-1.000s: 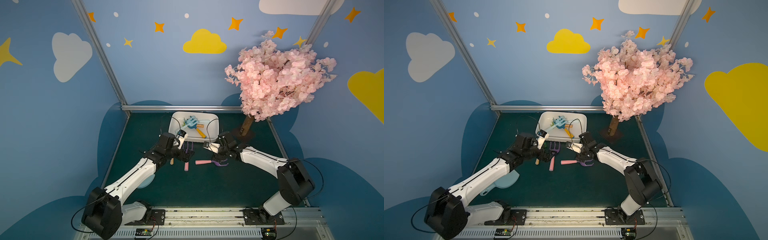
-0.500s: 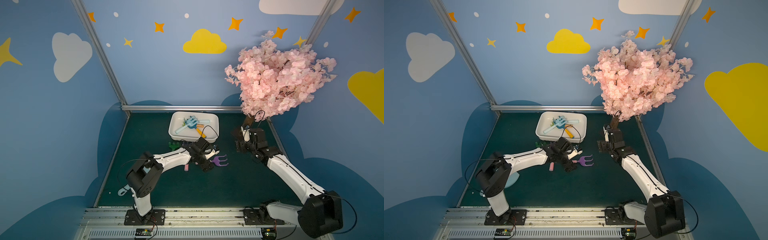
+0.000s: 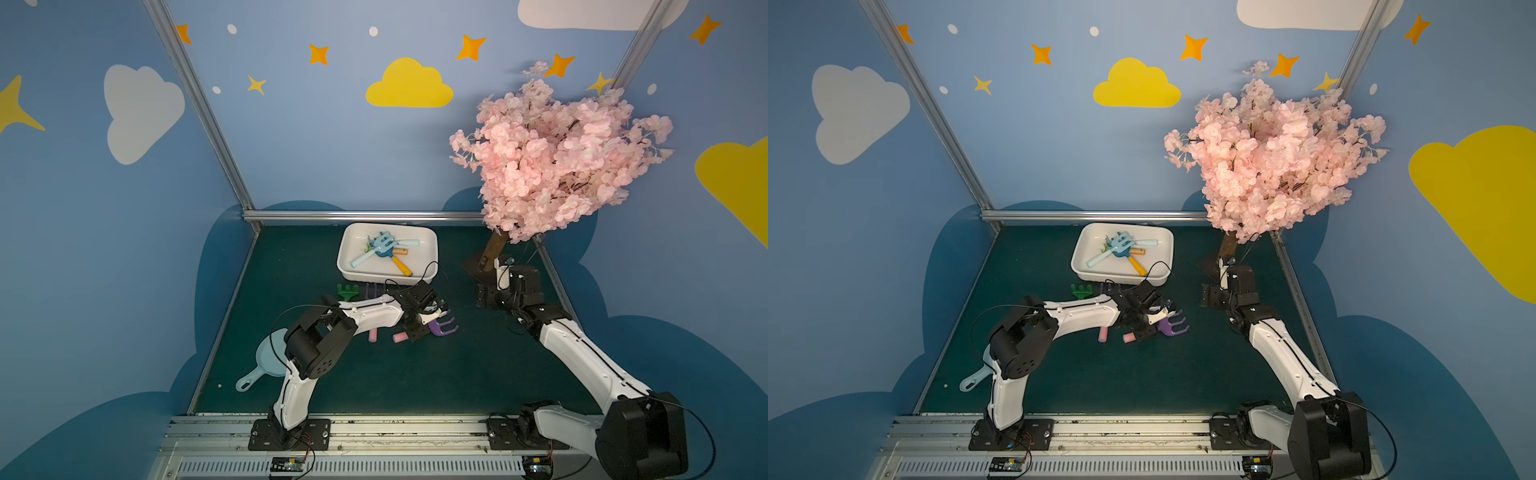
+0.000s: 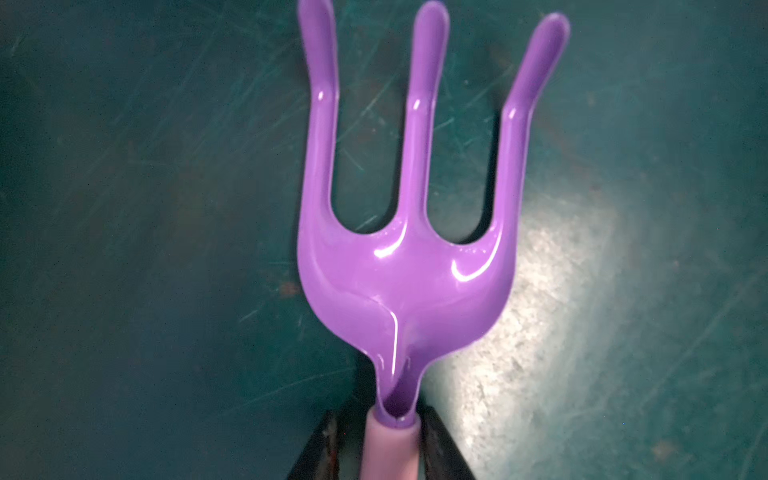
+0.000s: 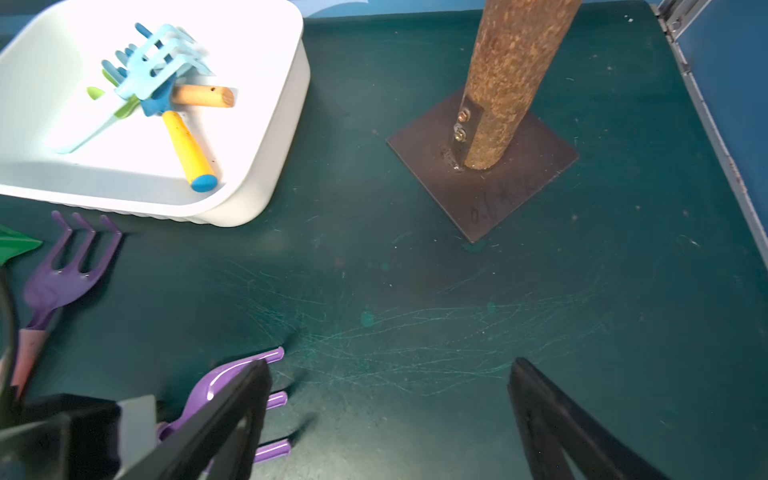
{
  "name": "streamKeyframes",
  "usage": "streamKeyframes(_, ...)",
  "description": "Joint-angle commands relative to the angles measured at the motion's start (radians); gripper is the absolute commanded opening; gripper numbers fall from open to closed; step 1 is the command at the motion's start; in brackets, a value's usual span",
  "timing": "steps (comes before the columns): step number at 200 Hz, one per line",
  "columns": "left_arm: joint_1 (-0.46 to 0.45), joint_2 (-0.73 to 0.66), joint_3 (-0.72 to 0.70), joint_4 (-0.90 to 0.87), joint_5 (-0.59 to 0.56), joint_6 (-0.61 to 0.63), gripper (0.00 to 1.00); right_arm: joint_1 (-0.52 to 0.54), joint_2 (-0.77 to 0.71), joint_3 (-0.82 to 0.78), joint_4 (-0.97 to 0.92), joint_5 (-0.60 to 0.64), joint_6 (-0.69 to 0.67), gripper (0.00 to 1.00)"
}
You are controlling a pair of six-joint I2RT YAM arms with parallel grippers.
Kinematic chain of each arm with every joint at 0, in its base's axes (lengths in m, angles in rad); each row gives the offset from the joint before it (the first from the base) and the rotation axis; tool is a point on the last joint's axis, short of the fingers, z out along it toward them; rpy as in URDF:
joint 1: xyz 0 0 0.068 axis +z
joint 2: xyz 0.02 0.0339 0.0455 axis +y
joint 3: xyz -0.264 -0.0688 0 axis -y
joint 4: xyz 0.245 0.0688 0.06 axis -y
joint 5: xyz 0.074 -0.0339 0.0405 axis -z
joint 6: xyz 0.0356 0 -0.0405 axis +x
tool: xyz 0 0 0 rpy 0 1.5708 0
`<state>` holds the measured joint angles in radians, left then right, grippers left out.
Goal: Take the hand rake out of the storage box
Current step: Place the rake at the center of the board.
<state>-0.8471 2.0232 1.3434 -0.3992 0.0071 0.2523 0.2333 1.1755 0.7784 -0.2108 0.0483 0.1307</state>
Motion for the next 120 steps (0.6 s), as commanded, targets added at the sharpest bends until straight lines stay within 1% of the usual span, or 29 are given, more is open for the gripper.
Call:
streamKeyframes(1,-0.002,0.009,-0.028,-0.01,-0.025,-0.052,0.22,-0.009,-0.025,-0.01,0.047,-0.025,0.023,0.94)
streamKeyframes(9,-0.001,0.004,-0.033,-0.001,-0.038,-0.081,0.18,-0.01,-0.024,-0.011,0.049,-0.028,0.024,0.93)
streamKeyframes(20,0.0,-0.001,-0.031,0.004,-0.076,-0.158,0.1,-0.011,-0.022,-0.012,0.053,-0.035,0.023,0.93)
streamKeyframes(34,0.001,-0.018,-0.022,0.004,-0.092,-0.272,0.06,-0.012,-0.02,-0.014,0.059,-0.034,0.025,0.93)
streamKeyframes(42,0.0,-0.034,-0.033,0.021,-0.09,-0.328,0.07,-0.012,-0.023,-0.017,0.059,-0.029,0.029,0.94)
streamKeyframes(56,0.001,-0.061,-0.058,0.054,-0.128,-0.446,0.07,-0.015,-0.027,-0.021,0.061,-0.028,0.036,0.93)
streamKeyframes(74,0.001,-0.078,-0.072,0.048,-0.231,-0.621,0.09,-0.018,-0.035,-0.023,0.061,-0.04,0.041,0.93)
streamKeyframes(81,0.004,-0.08,-0.073,0.04,-0.251,-0.678,0.09,-0.019,-0.038,-0.025,0.061,-0.045,0.043,0.93)
streamKeyframes(100,0.007,-0.075,-0.062,0.021,-0.285,-0.78,0.1,-0.019,-0.052,-0.037,0.072,-0.049,0.049,0.93)
streamKeyframes(120,0.008,-0.047,-0.013,-0.04,-0.329,-0.832,0.1,-0.02,-0.067,-0.055,0.084,-0.047,0.056,0.93)
